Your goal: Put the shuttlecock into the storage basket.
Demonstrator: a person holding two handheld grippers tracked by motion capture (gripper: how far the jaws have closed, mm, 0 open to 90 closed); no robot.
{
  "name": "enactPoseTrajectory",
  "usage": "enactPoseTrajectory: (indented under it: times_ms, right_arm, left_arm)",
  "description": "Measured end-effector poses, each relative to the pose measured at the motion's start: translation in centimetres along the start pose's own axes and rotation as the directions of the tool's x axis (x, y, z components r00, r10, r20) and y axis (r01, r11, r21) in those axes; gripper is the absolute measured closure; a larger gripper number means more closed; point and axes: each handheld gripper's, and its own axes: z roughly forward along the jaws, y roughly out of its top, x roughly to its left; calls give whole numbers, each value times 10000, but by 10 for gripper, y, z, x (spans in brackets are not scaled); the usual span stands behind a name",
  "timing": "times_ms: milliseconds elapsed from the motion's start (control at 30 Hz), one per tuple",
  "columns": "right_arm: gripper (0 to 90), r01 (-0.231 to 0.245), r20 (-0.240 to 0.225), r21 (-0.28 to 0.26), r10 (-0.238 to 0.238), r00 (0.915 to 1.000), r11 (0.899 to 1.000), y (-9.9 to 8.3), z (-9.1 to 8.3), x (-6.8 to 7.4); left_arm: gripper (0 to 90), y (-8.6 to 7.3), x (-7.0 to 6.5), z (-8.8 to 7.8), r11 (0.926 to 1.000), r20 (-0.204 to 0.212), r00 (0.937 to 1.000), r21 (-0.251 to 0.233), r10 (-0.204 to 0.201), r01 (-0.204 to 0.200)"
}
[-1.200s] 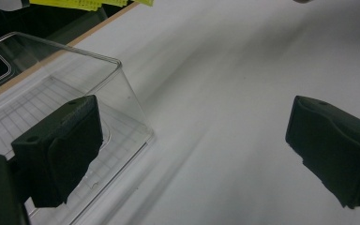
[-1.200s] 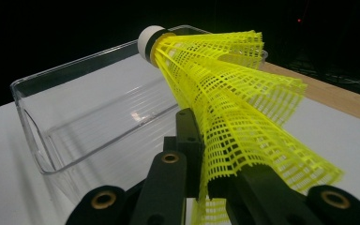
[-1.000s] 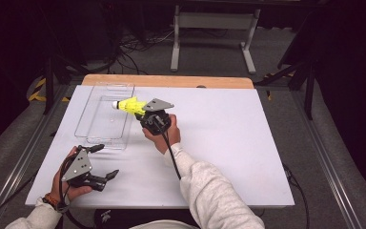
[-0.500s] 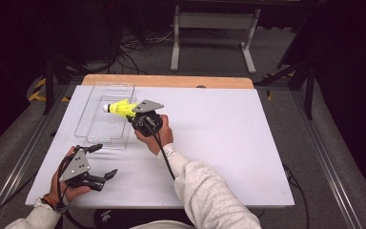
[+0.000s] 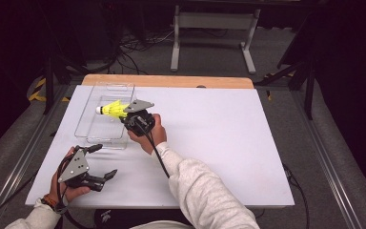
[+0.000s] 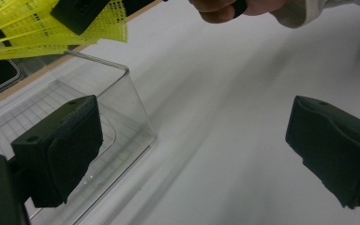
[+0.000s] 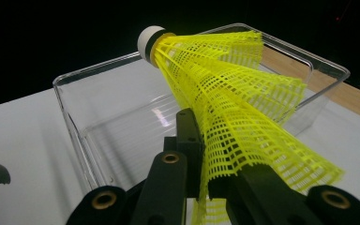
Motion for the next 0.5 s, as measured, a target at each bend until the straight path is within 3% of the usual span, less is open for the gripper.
enactPoseTrajectory:
  times_ms: [500]
  right_arm:
    - [879, 99, -471, 147, -92, 9988, 9998, 14, 24, 13]
  left_arm:
    - [51, 0, -1, -3, 9999, 14, 10000, -96, 30, -30]
